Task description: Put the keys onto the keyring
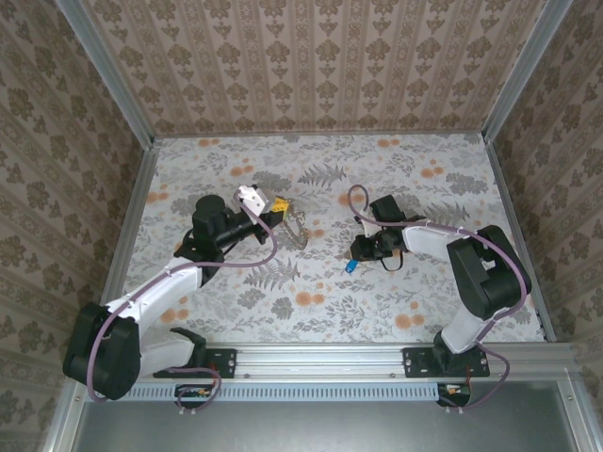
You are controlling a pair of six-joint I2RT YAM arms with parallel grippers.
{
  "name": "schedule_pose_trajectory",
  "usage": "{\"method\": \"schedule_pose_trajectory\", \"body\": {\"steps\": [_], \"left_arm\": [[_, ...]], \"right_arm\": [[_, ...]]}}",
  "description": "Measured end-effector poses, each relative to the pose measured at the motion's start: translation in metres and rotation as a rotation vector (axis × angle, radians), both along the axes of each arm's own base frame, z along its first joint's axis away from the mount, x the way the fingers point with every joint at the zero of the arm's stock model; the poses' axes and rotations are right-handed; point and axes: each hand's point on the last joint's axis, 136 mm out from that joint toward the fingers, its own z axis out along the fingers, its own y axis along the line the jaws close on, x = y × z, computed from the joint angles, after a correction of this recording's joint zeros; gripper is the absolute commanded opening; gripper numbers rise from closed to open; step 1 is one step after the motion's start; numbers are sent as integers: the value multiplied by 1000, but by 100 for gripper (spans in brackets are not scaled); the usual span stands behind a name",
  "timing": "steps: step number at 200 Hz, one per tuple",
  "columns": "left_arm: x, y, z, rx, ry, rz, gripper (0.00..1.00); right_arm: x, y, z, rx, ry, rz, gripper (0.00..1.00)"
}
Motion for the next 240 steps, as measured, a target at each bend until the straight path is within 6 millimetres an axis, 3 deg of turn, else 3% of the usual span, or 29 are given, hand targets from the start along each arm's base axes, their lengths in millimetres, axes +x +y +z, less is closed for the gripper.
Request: {"method": "schedule_pose_trajectory", "body": {"steps": [93,170,197,240], "left_arm": [[0,-1,-2,2,4,-2,0],[-2,-3,-2,3,5,-12,0],[-7,-5,-2,3,3,-42,0],[-34,-30,1,8,-10,-193,0]], "right_arm": [[1,0,-2,-1,1,2,11],[5,2,6,19,-58,7,2],[1,2,35,67,-196,30,0],[-5,4,129,174,-595,111,0]]}}
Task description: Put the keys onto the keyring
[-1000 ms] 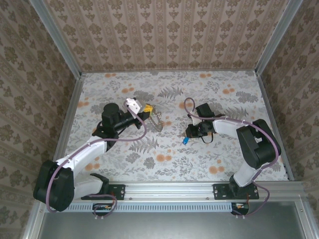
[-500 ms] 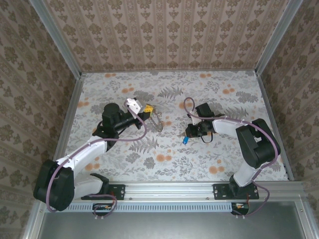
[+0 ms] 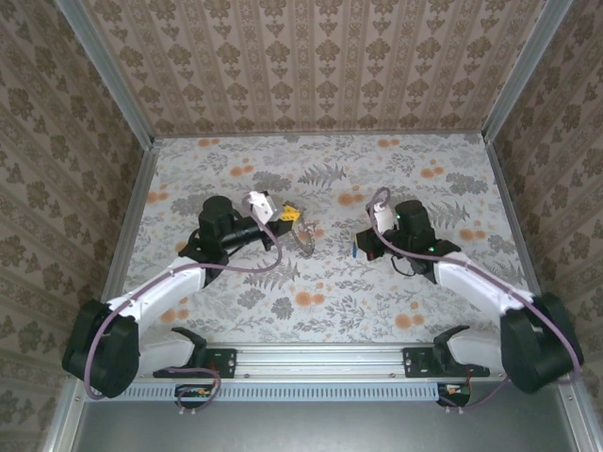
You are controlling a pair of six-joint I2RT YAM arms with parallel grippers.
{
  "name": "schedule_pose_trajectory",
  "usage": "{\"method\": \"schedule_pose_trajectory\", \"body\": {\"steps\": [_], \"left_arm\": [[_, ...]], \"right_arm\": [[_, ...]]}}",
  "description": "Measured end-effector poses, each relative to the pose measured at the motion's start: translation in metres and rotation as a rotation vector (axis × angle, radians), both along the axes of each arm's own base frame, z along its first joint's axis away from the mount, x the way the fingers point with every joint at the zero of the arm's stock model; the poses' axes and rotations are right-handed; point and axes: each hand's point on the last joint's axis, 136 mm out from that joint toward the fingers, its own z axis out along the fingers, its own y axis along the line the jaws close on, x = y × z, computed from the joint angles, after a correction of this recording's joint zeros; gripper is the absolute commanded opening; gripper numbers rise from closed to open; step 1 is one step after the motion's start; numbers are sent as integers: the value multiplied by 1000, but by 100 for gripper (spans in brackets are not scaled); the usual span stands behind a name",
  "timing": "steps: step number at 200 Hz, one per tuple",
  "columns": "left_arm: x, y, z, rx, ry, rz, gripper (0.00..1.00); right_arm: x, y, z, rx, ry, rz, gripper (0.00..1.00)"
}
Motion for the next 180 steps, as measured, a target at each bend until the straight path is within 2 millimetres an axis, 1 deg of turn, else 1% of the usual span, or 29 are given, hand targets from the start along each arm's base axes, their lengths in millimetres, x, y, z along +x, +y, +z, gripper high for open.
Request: {"method": "schedule_pose_trajectory", "body": {"steps": [22,41,54,75,105,140,162,180], "left_arm": [[-18,-18,3,9,-1,-96,0],[-32,-30,2,12,-2,-160,0],[-40,-37,-1,15,7,-194,0],[-50,-46,-4,17,14,-234,0],[-54,-52,0,-5,-2,-249,0],[-56,-56,7,-30,-18,-252,0],[-55,-60,1,-25,-4,-254,0],[-52,-63,-8,-15,21,-245,0]], "right_arm": [[-7,-1,42,16,-173,35,0],[-17,-2,71,18,-297,71,0],[-26,-2,85,19,-369,103,0],[-41,0,101,15,-461,166,0],[-57,4,112,-1,-538,244,0],[-70,14,103,-34,-553,340,0],[-72,21,97,-53,-545,384,0],[-73,27,99,-62,-545,415,0]]}}
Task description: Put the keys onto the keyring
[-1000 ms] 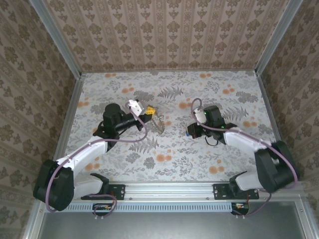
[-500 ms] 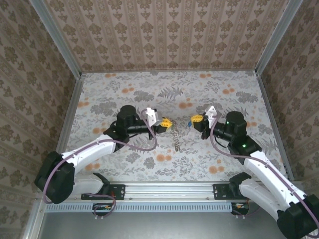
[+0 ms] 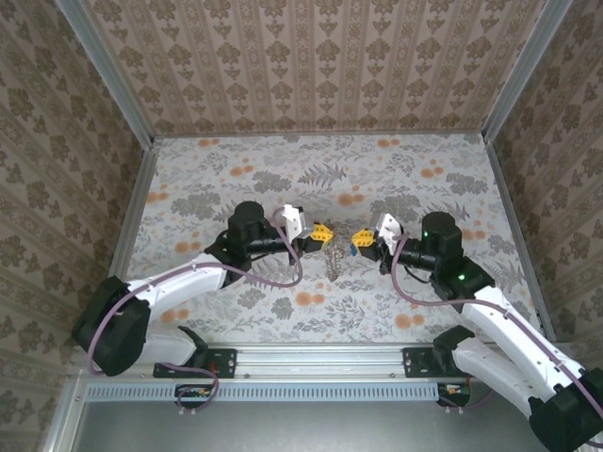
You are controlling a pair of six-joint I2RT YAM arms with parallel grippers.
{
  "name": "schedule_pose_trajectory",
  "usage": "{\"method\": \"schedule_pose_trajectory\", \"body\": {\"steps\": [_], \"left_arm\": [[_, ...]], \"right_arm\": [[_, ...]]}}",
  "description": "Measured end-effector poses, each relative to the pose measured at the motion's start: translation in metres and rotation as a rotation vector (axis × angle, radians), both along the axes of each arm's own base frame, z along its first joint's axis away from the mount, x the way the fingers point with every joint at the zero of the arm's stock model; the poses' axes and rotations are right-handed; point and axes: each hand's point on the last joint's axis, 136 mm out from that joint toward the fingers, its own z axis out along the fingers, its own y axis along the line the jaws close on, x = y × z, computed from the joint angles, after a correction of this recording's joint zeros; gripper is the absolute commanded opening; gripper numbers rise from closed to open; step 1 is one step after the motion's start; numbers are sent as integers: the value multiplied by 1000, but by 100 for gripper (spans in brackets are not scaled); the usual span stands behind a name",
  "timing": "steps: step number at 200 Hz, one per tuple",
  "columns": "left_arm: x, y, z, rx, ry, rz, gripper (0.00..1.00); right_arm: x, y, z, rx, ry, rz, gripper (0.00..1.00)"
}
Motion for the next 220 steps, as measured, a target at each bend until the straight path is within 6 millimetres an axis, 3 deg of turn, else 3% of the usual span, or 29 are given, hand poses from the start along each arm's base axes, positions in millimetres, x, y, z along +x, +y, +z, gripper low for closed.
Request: {"method": "schedule_pose_trajectory", "body": {"steps": [27,55,121,220], "left_arm": [[6,-5,-17,30,54,21,0],[10,-7,-27,46,88,34,0],[9,-10,-27,39,97,32,0],[9,-10,-27,40,99,29,0]], "right_arm": [[-1,8,8,-7,-8,45,0],[-3,14,3,-22,-10,73,0],[3,21,-17,-65,29,92,0],[21,27,-16,-86,-13,19,0]]}}
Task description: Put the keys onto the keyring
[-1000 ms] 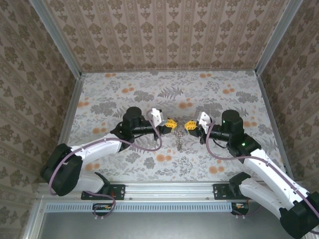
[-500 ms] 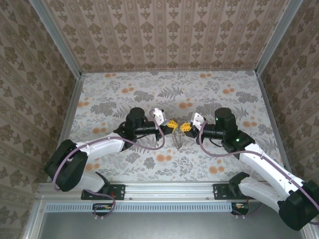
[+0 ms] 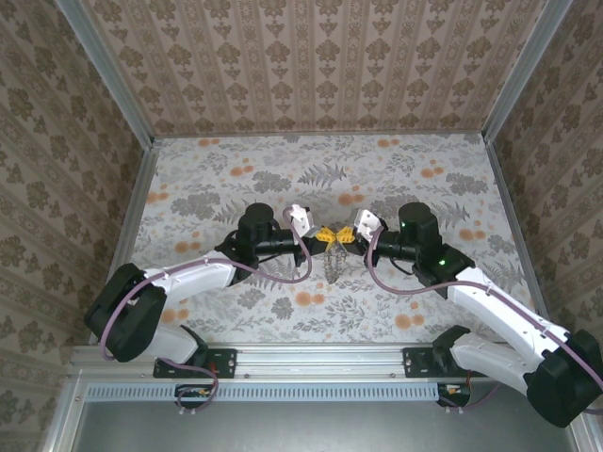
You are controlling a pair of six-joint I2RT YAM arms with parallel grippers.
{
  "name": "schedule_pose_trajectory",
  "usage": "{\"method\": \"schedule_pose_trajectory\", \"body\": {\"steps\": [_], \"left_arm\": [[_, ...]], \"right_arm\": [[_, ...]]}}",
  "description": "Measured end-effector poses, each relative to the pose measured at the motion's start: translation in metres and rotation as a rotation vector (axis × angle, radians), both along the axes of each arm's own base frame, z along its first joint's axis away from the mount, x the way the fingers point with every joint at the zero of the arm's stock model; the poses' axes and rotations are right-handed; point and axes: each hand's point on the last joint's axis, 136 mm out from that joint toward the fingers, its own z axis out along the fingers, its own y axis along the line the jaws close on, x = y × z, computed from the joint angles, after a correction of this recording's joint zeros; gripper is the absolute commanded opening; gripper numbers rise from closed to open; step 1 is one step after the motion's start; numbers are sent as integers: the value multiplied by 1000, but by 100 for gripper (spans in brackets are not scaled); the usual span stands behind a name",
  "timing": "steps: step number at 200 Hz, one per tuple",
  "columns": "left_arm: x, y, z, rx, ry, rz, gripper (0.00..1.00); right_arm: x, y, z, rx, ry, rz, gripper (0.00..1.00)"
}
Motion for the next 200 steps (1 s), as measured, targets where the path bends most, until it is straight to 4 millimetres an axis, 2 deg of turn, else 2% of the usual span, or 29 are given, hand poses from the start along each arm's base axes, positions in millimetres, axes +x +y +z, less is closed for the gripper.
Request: {"method": "schedule_pose_trajectory", "body": {"steps": [94,165,200], "left_arm": [[1,-1,3,-3,-6,4,0],[4,-3,8,-6,-33,15,0],[5,-3,4,19,-45,11,0]], "right_arm": [[13,-6,-6,-34,6,-119,0],[17,-8,1,1,71,-175,0],[17,-10,5,2,98,-186,0]]}}
